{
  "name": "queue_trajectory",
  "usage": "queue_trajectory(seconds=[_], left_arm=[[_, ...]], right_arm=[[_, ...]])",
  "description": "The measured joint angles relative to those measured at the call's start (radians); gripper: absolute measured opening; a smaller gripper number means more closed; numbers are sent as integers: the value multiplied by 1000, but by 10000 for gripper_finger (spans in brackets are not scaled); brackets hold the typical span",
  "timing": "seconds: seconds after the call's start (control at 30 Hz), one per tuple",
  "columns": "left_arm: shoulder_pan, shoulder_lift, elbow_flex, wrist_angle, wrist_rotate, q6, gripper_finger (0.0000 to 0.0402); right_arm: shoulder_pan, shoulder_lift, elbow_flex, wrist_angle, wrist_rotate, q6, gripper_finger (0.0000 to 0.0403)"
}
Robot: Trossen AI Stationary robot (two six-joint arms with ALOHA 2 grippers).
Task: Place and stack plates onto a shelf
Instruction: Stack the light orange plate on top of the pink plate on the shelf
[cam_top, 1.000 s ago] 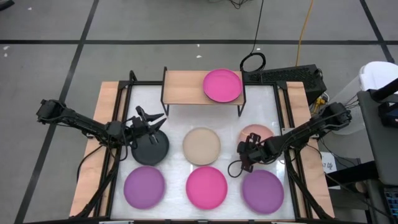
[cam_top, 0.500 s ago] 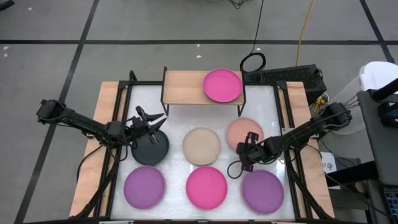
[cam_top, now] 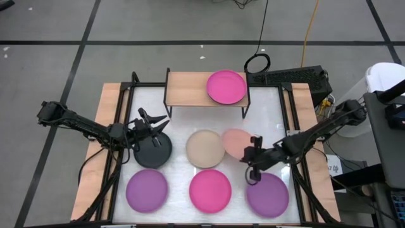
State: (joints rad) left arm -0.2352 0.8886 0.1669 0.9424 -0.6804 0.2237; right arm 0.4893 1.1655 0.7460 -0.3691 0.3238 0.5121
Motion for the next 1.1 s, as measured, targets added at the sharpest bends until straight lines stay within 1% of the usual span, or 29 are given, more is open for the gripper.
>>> queue_trajectory(seconds=[0.17,0.33,0.47,0.53,0.67,0.8,0.87,0.93,1.0,1.03,1.1], left_arm=[[0,0,0,0,0,0,110],[0,0,0,0,0,0,110],[0,0,0,0,0,0,110],[0,0,0,0,0,-1,110],[0,0,0,0,0,0,110],[0,0,0,0,0,0,110],[0,0,0,0,0,0,110],[0,0,0,0,0,0,110],[0,0,0,1,0,0,110],[0,0,0,1,0,2,110],[0,0,0,3,0,23,110]], right_arm=[[24,-63,0,65,66,-79,1],[24,-112,0,161,70,-158,1],[21,-144,0,291,76,-292,1],[16,-159,0,373,116,-366,0],[-5,-186,0,525,258,-527,0],[-58,-190,0,690,399,-694,0],[-98,-190,0,801,433,-784,0],[-143,-187,0,910,435,-872,0],[-192,-186,0,980,435,-944,0],[-218,-186,2,995,435,-970,0],[-277,-186,19,970,434,-999,0]])
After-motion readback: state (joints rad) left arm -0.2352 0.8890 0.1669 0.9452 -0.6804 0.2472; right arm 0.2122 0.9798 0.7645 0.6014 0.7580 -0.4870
